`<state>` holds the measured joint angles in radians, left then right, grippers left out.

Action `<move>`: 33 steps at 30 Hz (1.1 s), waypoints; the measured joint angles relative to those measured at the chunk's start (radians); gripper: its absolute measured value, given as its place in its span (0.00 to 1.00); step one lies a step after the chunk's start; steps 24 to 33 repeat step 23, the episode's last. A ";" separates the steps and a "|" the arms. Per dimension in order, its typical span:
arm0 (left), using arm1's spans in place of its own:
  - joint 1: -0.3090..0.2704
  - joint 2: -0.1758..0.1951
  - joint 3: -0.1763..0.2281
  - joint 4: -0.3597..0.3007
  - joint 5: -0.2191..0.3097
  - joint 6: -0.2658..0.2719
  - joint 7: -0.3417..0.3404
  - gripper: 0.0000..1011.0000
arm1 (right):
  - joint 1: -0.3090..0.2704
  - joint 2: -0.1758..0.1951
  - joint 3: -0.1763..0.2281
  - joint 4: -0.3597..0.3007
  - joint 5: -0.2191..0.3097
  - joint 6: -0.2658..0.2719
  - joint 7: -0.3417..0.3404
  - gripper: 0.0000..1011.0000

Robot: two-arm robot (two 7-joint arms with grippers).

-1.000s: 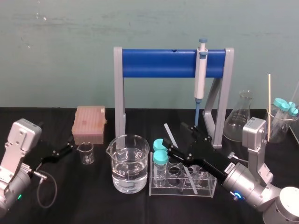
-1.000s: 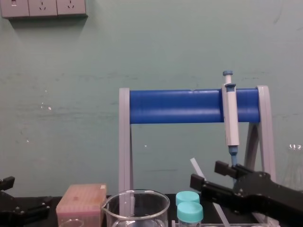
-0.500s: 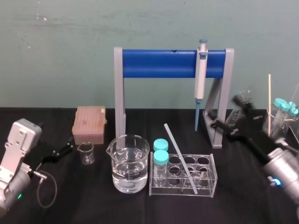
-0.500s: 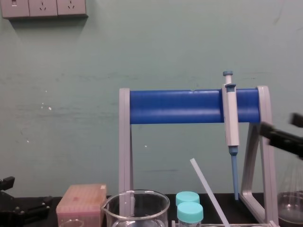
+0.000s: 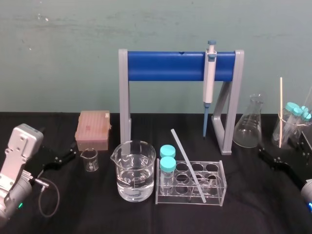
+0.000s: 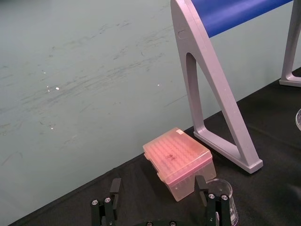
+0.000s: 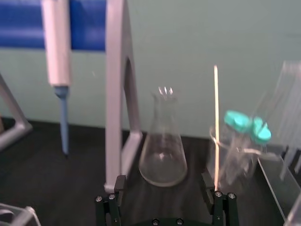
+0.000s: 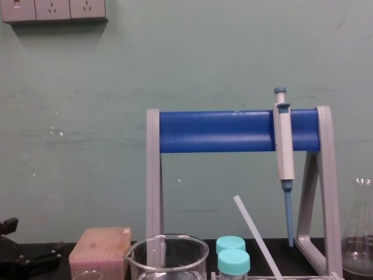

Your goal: Pick up the stirring rod with one hand, then place it down.

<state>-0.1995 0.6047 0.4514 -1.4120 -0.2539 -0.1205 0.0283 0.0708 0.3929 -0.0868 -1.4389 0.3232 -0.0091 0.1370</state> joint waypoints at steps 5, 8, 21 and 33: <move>0.000 0.000 0.000 0.000 0.000 0.000 0.000 0.99 | 0.008 -0.002 -0.002 0.007 -0.019 0.058 -0.014 0.99; 0.000 0.000 0.000 0.000 0.000 0.000 0.000 0.99 | 0.009 -0.002 -0.003 0.007 -0.018 0.053 -0.013 0.99; 0.000 0.000 0.000 0.000 0.000 0.000 0.000 0.99 | 0.009 -0.001 -0.004 0.007 -0.011 0.037 -0.005 0.99; 0.000 0.000 0.000 0.000 0.000 0.000 0.000 0.99 | 0.009 -0.001 -0.004 0.007 -0.011 0.036 -0.005 0.99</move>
